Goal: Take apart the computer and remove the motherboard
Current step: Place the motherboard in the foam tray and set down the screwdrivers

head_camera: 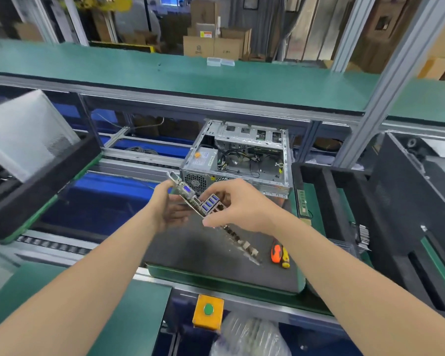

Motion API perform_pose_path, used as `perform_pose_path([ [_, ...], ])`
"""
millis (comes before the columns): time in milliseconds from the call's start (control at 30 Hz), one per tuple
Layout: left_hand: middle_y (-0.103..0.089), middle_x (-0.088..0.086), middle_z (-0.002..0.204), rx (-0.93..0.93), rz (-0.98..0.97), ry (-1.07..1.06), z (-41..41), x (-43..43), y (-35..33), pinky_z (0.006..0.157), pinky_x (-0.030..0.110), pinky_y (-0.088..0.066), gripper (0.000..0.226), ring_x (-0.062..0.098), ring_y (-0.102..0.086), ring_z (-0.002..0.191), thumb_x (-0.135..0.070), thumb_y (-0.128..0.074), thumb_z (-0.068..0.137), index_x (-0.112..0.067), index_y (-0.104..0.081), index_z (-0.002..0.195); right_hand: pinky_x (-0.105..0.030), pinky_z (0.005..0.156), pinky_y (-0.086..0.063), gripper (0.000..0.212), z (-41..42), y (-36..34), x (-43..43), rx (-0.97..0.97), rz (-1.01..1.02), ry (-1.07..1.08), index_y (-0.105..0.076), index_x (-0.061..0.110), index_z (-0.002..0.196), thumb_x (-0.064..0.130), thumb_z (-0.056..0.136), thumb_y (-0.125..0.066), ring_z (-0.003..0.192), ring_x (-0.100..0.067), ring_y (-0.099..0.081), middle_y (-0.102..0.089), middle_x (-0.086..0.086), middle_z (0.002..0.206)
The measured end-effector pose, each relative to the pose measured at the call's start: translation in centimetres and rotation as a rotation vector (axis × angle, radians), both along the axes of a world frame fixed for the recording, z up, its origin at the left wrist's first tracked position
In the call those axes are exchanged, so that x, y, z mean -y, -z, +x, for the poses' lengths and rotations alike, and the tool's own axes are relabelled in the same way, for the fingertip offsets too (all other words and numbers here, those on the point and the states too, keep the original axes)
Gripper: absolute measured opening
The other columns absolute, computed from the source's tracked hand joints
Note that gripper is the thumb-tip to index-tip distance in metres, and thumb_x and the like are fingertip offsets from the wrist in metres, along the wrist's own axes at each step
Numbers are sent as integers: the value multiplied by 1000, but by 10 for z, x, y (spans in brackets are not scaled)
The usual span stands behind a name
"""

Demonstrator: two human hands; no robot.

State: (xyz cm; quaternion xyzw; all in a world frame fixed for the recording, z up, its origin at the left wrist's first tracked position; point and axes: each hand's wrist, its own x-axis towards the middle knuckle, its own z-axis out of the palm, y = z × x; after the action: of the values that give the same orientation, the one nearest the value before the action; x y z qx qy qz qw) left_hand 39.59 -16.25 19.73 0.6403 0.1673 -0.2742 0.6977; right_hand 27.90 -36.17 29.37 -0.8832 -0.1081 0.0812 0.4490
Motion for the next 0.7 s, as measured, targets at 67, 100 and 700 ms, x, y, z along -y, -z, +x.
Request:
perform_pose_path([
  [67,-78,18,92,-9,18,-5,-6,7,-4,63,32,-58,44,29,-72,66,-48,-53,88,-8,-71,81,-19,66,-48,42,0,-16,7,-11,97,-19,-73,23,115,12,78,-86,69,-5,-59,-74,-4,90],
  [100,-77,17,94,-10,17,-11,-8,11,-7,63,32,-58,43,29,-71,67,-49,-54,89,-9,-67,81,-24,69,-50,44,1,-24,11,-7,118,-22,-72,24,117,10,78,-86,70,-8,-59,-73,-13,97],
  [700,-77,12,88,73,-83,255,-41,225,-64,68,40,-61,47,33,-73,78,-58,-54,97,-13,-57,108,-21,44,-43,20,3,-108,188,39,313,388,-84,25,84,14,68,-84,56,-9,-58,-75,7,77],
])
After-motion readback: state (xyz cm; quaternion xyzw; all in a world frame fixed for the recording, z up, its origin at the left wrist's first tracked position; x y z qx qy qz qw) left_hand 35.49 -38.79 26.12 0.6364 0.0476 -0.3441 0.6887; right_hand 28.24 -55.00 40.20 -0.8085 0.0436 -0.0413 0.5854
